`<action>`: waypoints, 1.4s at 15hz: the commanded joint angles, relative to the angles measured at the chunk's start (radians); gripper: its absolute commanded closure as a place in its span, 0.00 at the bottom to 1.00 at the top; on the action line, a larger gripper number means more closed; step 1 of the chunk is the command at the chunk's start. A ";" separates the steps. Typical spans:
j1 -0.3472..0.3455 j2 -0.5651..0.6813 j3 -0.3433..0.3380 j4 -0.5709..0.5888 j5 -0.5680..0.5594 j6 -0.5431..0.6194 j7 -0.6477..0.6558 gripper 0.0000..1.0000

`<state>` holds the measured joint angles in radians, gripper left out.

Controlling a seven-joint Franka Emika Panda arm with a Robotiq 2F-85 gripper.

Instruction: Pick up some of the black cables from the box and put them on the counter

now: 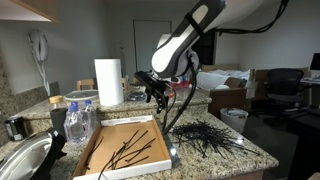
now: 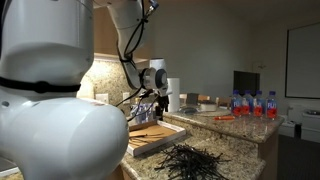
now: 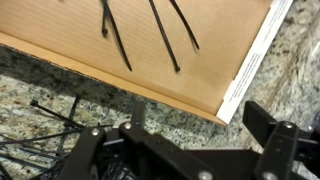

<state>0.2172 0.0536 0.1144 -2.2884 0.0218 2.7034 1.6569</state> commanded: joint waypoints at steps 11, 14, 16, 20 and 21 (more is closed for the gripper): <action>0.010 -0.122 0.101 0.143 -0.056 -0.870 -0.328 0.00; 0.020 -0.156 0.130 0.142 -0.148 -0.950 -0.382 0.00; 0.022 -0.184 0.144 0.116 -0.189 -0.913 -0.425 0.00; 0.017 -0.163 0.153 0.133 -0.175 -0.887 -0.411 0.00; 0.016 -0.167 0.153 0.127 -0.176 -0.884 -0.416 0.00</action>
<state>0.2409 -0.1143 0.2599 -2.1632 -0.1554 1.8217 1.2418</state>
